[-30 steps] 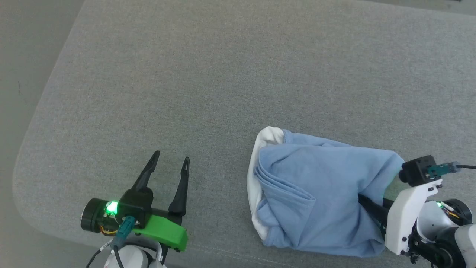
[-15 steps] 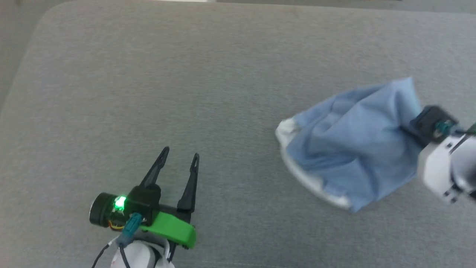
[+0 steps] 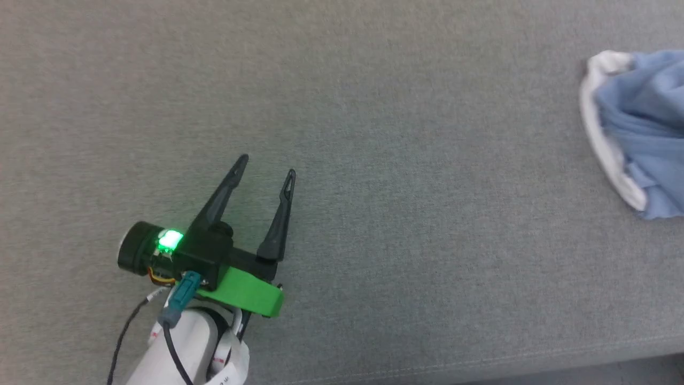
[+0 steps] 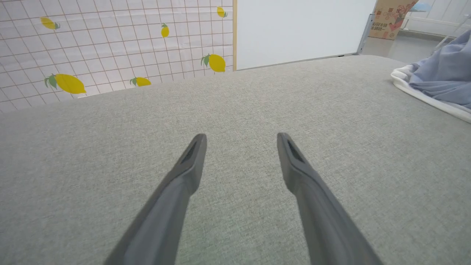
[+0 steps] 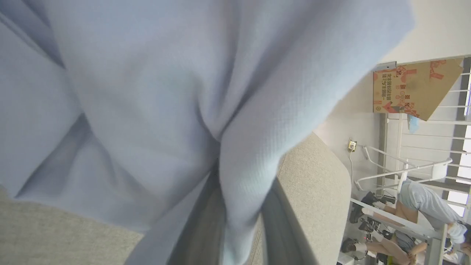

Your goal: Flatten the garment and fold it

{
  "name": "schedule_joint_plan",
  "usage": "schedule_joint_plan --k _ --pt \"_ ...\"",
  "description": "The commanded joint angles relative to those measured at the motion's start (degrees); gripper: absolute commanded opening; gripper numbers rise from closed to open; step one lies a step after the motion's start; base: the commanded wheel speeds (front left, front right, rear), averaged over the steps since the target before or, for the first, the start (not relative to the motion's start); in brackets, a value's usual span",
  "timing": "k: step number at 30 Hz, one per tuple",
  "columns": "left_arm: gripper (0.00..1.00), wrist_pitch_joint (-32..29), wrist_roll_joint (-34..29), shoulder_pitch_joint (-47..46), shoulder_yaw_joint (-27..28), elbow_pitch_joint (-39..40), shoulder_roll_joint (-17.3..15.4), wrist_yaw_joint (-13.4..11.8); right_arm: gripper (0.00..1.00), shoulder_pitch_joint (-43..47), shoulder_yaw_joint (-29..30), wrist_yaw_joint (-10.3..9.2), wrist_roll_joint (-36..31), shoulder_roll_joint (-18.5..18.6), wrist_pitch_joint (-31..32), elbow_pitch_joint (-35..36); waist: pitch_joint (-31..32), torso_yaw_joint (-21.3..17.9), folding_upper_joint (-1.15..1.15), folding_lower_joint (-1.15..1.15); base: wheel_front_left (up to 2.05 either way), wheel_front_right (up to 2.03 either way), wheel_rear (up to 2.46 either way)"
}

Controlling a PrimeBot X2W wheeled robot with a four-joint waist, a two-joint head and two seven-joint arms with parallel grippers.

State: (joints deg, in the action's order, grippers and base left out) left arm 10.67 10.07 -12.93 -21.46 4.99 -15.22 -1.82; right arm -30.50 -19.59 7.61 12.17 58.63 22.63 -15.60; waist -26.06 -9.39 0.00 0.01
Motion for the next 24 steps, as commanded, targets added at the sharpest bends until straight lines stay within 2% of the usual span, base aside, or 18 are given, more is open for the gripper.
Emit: schedule_joint_plan --k 1,9,15,20,21,22,24 --pt "1.00 -0.3 -0.3 -1.3 0.1 0.9 -0.8 0.4 0.00 1.1 1.9 -0.12 -1.2 -0.5 -1.5 -2.3 -5.4 -3.2 0.00 -0.01 0.00 0.00 0.00" --pt "1.00 -2.1 -1.0 -2.6 0.2 5.7 -2.7 0.7 0.00 2.1 15.8 -0.12 -7.8 -4.2 -9.9 -15.2 -10.5 -0.9 0.00 -0.01 0.00 0.00 0.00" --pt "1.00 -2.4 -1.3 -2.9 0.2 7.7 -3.3 0.4 0.00 -0.5 24.1 -0.12 -13.5 -6.3 -14.7 -19.9 -12.9 0.3 0.00 -0.01 0.00 0.00 0.00" --pt "1.00 -2.3 -1.2 -3.1 0.1 7.7 -3.2 0.1 0.00 -1.6 28.0 -0.12 -17.1 -7.7 -16.9 -22.3 -13.2 1.1 0.00 -0.01 0.00 0.00 0.00" --pt "1.00 -2.1 -1.1 -3.2 0.0 7.5 -3.1 0.0 0.36 -1.7 28.6 -0.12 -17.9 -8.0 -17.2 -22.7 -12.9 1.3 0.00 -0.01 0.00 0.00 0.00" --pt "1.00 -2.0 -1.1 -3.2 0.0 7.2 -3.0 0.0 1.00 -1.8 29.1 -0.12 -18.5 -8.2 -17.5 -23.1 -12.7 1.4 0.00 -0.01 0.00 0.00 0.00" --pt "1.00 -1.6 -0.9 -3.2 -0.1 6.6 -2.8 -0.2 1.00 -1.9 30.1 -0.12 -19.5 -8.6 -18.3 -23.5 -11.9 1.6 0.00 -0.01 0.00 0.00 0.00"
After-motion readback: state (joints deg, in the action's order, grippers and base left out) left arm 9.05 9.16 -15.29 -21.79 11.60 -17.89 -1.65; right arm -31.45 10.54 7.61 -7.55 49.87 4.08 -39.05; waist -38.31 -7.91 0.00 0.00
